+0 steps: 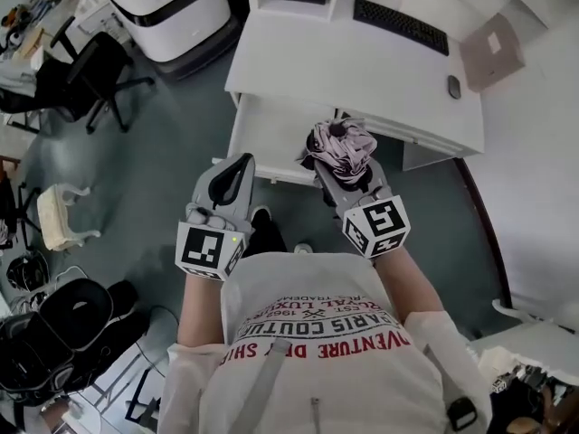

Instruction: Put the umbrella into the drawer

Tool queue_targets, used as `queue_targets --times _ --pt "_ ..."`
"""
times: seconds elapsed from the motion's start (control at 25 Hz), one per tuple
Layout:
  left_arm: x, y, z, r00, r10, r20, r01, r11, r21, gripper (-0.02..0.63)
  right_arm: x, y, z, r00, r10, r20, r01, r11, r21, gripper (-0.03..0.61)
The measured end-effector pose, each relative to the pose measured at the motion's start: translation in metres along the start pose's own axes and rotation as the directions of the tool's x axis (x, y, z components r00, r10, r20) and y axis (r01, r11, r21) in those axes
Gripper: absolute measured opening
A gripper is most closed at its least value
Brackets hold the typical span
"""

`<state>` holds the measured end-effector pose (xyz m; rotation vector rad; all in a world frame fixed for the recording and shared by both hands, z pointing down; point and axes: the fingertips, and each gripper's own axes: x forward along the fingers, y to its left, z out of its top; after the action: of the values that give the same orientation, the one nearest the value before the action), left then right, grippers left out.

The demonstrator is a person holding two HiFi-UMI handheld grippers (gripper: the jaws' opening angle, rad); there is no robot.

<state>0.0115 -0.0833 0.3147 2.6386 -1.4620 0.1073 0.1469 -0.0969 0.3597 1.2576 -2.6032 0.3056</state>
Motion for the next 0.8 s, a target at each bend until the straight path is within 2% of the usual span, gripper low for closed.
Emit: queue_targets --times 0.24,0.44,0.64,0.8 --pt "0.053 0.051 -0.017 0.995 -0.095 -0.020 0.095 0.995 -0.014 0.008 0.081 -0.016 -0.020 0.995 0.003 -0.101 -0.007 0.999 -0.045 0.202" --pt "0.081 0.082 -0.053 0.988 -0.149 -0.042 0.147 0.988 -0.046 0.008 0.139 -0.029 -0.069 0.969 0.033 -0.246 -0.051 0.996 -0.067 0.202" --pt "0.094 0.111 -0.094 0.983 -0.173 -0.068 0.167 0.983 -0.081 0.008 0.190 -0.033 -0.137 0.916 0.066 -0.395 -0.100 0.993 -0.066 0.202" --pt "0.105 0.125 -0.120 0.978 -0.183 -0.096 0.173 0.980 -0.102 0.008 0.220 -0.039 -0.193 0.850 0.104 -0.516 -0.161 0.985 -0.068 0.202"
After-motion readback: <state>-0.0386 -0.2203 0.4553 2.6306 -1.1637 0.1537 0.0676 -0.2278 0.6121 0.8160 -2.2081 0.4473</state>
